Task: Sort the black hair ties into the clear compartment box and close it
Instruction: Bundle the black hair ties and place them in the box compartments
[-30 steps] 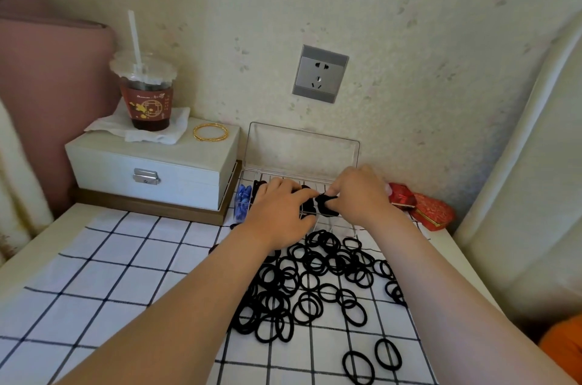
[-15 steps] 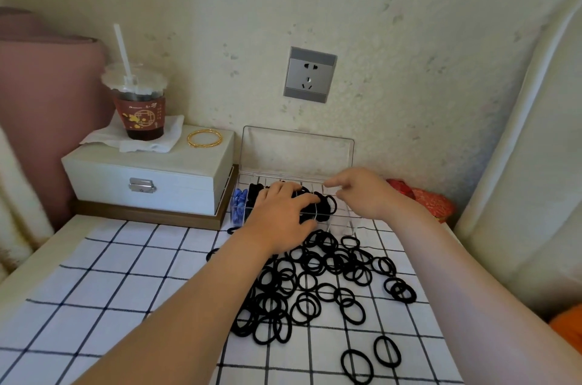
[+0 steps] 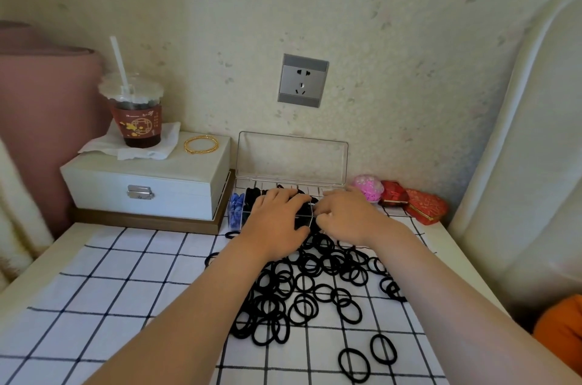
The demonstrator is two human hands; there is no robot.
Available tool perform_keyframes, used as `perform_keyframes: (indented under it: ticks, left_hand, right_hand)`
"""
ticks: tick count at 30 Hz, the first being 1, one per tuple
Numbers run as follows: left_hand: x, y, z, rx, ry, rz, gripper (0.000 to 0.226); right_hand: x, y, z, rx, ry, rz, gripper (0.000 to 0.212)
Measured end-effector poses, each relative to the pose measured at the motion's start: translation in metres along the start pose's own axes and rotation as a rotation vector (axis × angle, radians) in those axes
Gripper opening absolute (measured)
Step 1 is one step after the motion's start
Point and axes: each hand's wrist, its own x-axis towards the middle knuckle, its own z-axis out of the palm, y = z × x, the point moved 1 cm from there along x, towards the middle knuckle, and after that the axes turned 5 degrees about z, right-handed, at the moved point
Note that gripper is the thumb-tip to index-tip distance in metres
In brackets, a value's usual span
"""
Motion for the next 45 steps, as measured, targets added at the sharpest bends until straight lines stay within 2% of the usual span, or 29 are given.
perform_keyframes:
  ticks: [2, 4, 7, 10, 13, 15, 18, 23, 26, 28, 30, 33, 35, 37, 45]
  left_hand:
    - [0.0, 0.0, -0.001, -0.004, 0.01, 0.017, 0.063]
    - [0.0, 0.001, -0.002, 0.011, 0.016, 0.045, 0.061]
    - [0.002, 0.005, -0.002, 0.059, -0.031, 0.088, 0.056]
    - [0.005, 0.01, 0.001, 0.039, -0.076, 0.079, 0.05]
    - [0.005, 0.007, -0.002, -0.093, 0.0, 0.037, 0.043]
    - [0.004, 0.002, -0.005, -0.116, 0.041, 0.029, 0.044]
    - [-0.002, -0.002, -0.009, -0.086, 0.057, 0.049, 0.049]
    - [-0.019, 0.008, -0.014, 0.021, 0.113, 0.105, 0.05]
    - [-0.035, 0.024, -0.016, 0.018, 0.144, 0.149, 0.043]
    - [-0.048, 0.04, -0.016, -0.025, 0.065, 0.173, 0.047]
    - [-0.061, 0.057, -0.014, -0.079, -0.086, 0.173, 0.065]
    - [-0.08, 0.075, -0.007, -0.048, -0.326, 0.175, 0.1]
    - [-0.091, 0.08, 0.0, 0.021, -0.414, 0.174, 0.111]
    - [-0.097, 0.08, 0.006, 0.051, -0.424, 0.161, 0.11]
    - [-0.095, 0.056, -0.003, 0.083, -0.365, 0.025, 0.097]
  right_hand:
    - [-0.003, 0.005, -0.01, 0.287, 0.078, 0.073, 0.032]
    - [-0.006, 0.012, -0.018, 0.386, 0.192, 0.121, 0.033]
    - [-0.007, 0.021, -0.019, 0.282, 0.284, 0.128, 0.034]
    - [-0.01, 0.015, -0.012, 0.185, 0.189, 0.0, 0.031]
    - [-0.01, 0.008, -0.002, -0.122, 0.153, -0.112, 0.038]
    - [-0.008, 0.006, 0.003, -0.226, 0.119, -0.121, 0.039]
    - [-0.009, 0.005, -0.002, -0.083, 0.117, -0.076, 0.036]
    - [-0.032, 0.008, -0.012, 0.231, 0.37, 0.015, 0.029]
    - [-0.057, 0.009, -0.006, 0.243, 0.347, 0.043, 0.023]
    - [-0.073, 0.015, 0.003, 0.245, 0.3, 0.093, 0.021]
    - [-0.088, 0.021, 0.017, 0.201, 0.249, 0.178, 0.025]
    - [-0.109, 0.026, 0.04, 0.081, 0.13, 0.347, 0.051]
    - [-0.121, 0.023, 0.056, 0.128, 0.003, 0.398, 0.063]
    - [-0.131, 0.016, 0.071, 0.134, -0.053, 0.375, 0.066]
    - [-0.129, -0.016, 0.089, 0.106, 0.052, 0.193, 0.069]
